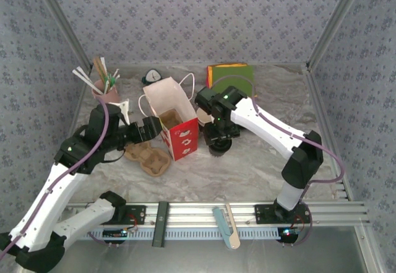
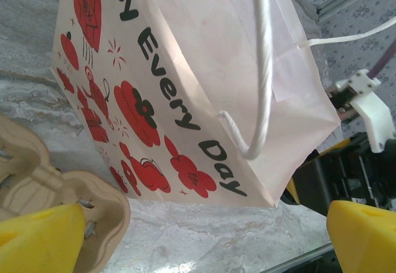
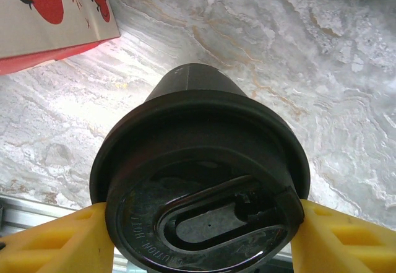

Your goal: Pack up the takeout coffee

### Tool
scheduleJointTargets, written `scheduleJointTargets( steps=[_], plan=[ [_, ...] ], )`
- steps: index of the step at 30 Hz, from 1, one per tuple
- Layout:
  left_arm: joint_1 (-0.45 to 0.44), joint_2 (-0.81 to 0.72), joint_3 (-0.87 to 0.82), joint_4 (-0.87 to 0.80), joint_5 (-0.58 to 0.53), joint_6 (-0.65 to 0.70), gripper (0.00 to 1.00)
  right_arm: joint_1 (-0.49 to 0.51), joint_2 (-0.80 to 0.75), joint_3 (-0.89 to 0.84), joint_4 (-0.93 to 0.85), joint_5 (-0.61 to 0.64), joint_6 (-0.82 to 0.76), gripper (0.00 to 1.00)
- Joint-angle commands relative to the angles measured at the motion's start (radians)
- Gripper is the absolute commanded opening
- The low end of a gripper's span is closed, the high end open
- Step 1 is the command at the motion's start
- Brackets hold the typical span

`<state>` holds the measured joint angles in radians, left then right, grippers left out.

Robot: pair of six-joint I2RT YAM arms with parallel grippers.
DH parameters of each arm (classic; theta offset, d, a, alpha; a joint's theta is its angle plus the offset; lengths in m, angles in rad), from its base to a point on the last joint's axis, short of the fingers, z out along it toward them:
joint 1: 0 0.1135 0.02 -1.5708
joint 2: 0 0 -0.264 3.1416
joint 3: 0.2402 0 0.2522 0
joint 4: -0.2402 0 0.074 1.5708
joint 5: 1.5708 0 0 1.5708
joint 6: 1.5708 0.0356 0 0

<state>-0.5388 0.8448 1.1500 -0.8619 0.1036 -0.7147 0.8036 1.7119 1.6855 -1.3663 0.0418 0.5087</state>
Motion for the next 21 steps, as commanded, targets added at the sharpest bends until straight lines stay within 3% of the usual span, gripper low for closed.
scheduleJointTargets(
  steps=[1, 10, 17, 21],
  plan=[
    [0.006, 0.017, 0.056, 0.037, -0.015, 0.025, 1.0, -0.012, -0.055, 0.005, -0.065, 0.032, 0.005, 0.67],
    [0.057, 0.114, 0.179, 0.024, -0.011, 0.051, 1.0, -0.031, -0.111, 0.089, -0.149, 0.051, -0.024, 0.67],
    [0.194, 0.159, 0.195, 0.039, 0.028, 0.039, 1.0, -0.036, -0.113, 0.218, -0.224, 0.043, -0.059, 0.67],
    [0.225, 0.197, 0.201, 0.071, 0.07, 0.052, 1.0, -0.037, -0.105, 0.298, -0.262, 0.047, -0.073, 0.67]
  ],
)
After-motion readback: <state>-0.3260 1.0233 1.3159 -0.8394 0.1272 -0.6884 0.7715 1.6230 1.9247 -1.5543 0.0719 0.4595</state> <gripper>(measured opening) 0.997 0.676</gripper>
